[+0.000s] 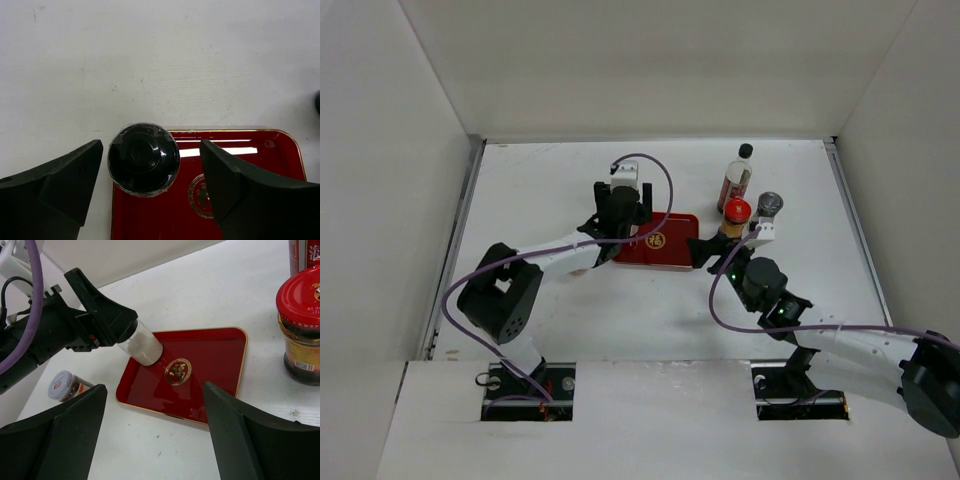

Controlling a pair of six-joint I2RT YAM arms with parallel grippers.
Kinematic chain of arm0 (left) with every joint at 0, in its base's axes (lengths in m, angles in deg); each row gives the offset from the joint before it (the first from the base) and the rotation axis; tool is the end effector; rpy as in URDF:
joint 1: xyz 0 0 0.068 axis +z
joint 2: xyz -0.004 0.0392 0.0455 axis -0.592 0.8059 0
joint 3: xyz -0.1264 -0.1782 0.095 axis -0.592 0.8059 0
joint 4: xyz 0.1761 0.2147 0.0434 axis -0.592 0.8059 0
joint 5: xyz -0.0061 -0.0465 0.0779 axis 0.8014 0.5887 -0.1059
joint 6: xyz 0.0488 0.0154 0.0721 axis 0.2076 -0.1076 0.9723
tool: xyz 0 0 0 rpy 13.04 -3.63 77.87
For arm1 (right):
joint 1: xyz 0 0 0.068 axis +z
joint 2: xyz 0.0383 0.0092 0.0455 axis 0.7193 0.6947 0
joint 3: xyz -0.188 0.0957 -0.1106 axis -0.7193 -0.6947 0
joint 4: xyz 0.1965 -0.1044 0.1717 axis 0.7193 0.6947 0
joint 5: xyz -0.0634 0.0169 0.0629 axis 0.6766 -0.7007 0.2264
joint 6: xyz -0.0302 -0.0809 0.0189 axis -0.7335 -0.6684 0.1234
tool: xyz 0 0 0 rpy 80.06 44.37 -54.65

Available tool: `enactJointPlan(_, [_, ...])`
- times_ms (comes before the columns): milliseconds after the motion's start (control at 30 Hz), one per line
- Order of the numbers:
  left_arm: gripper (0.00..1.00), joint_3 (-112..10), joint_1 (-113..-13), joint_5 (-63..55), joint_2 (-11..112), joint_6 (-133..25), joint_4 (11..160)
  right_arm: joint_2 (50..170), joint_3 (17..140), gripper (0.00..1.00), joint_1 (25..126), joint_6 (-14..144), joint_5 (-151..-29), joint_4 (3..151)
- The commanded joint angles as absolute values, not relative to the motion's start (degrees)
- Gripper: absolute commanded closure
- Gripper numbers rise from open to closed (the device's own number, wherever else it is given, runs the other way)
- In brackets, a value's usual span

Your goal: Organize the condiment bottles

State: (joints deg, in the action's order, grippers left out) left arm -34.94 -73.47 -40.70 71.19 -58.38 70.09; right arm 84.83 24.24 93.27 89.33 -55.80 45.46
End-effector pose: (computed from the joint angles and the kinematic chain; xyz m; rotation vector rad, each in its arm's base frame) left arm 0.3557 -0.2224 0.1618 0.0344 1.9141 -0.1321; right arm 0.2222 0.1884 0.1947 0.1399 1.6536 0.6736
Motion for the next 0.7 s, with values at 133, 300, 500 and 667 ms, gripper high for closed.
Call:
enactJointPlan(133, [0.11,-31.2,-76.1,-42.3,57.1,-58.3,61.7,85.4,25.4,0.38,92.9,88.6,-56.4,43.4])
enactJointPlan(300, [0.18,-20.9,-76.5,-45.0,43.3,-60.5,52.9,86.3,32.2,0.79,92.9,87.1,-55.9,50.4])
enactJointPlan(500, [0.65,-3.7,-74.2,-47.4,29.6,-67.6,49.6,92.1,48.4,0.73,89.3,78.7,-50.1,60.9])
enactJointPlan(667, [0.65,5.6,-72.9,-49.2,22.3,-70.8,47.1,98.6,59.0,0.63,80.3,73.4,-47.4,66.8])
